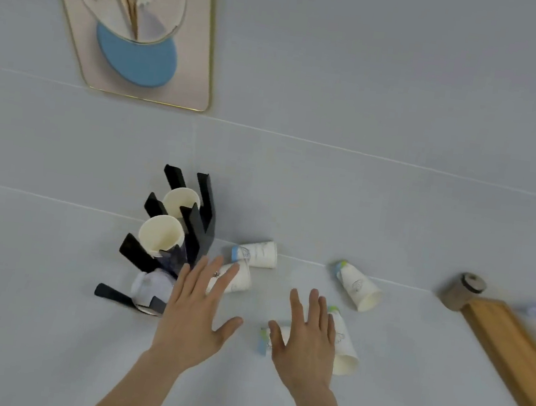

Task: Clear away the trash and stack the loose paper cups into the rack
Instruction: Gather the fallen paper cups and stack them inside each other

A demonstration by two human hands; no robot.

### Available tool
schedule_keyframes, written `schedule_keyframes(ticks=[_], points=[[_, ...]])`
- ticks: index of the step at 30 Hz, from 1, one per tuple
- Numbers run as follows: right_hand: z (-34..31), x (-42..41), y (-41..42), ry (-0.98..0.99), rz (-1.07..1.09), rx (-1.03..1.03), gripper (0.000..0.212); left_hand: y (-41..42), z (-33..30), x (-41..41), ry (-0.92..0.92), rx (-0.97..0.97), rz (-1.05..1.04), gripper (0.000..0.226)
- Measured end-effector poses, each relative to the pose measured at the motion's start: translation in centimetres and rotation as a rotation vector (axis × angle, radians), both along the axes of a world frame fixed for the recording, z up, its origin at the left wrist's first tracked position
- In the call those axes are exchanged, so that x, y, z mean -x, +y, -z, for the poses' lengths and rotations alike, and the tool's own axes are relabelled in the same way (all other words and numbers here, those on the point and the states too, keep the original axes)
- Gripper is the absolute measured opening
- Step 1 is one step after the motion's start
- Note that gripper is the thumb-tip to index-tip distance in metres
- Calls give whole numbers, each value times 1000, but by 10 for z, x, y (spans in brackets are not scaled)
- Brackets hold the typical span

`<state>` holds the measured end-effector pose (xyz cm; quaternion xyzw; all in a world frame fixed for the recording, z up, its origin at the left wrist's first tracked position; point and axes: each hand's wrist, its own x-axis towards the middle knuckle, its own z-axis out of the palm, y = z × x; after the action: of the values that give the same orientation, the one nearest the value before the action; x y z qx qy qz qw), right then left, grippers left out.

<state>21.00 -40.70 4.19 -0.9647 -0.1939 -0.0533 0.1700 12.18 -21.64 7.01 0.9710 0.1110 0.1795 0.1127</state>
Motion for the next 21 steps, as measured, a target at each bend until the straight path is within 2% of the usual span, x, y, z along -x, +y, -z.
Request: schedule_keyframes(ticks=[5, 10, 16, 21], points=[[21, -31, -49, 197, 96, -28, 67, -44, 29, -49, 94, 51, 69, 87], [36, -44, -70, 446, 144, -83, 52, -79, 58, -76, 214, 128, 147, 97], [55, -49, -66, 509, 170, -180, 49, -97, 89, -92, 395, 197, 202, 99], [62, -50, -55, 579, 146, -293, 49, -106, 116, -90, 498, 311, 169, 104]])
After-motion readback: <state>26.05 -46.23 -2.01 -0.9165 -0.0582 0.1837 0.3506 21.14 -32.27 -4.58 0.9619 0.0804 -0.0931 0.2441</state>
